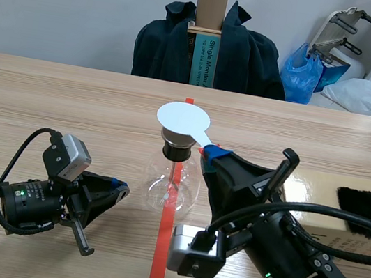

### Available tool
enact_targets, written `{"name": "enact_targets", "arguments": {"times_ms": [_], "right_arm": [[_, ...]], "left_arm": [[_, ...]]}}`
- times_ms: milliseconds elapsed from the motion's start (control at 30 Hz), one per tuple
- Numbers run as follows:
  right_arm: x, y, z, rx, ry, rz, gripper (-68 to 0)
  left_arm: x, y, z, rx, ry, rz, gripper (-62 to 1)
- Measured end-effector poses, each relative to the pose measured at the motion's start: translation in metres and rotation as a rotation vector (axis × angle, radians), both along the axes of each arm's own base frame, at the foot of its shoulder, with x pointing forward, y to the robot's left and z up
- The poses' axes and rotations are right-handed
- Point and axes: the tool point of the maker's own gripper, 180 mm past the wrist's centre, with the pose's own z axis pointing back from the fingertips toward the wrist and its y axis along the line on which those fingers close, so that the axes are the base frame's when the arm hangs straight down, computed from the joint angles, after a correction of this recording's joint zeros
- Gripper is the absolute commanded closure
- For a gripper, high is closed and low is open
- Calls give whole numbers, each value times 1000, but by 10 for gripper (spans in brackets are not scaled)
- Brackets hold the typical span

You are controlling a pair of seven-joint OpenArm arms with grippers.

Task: Do the electroscope experiment.
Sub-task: 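Move the plate toward and away from the electroscope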

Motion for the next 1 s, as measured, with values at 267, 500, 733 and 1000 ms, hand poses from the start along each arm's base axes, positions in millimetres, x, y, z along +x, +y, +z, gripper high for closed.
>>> {"name": "enact_targets", "arguments": {"times_ms": [267, 500, 733, 1000], "right_arm": [[11, -13, -1, -8, 4, -95, -8], [23, -31, -3, -31, -1, -215, -8], [31, -46, -3, -48, -9, -313, -8], [32, -49, -3, -78, -33, -333, -8]], "left_arm": [[0, 0, 0, 0, 0, 0, -32], [0, 0, 0, 0, 0, 0, -32], [0, 0, 0, 0, 0, 0, -32], [0, 0, 0, 0, 0, 0, -32]]}}
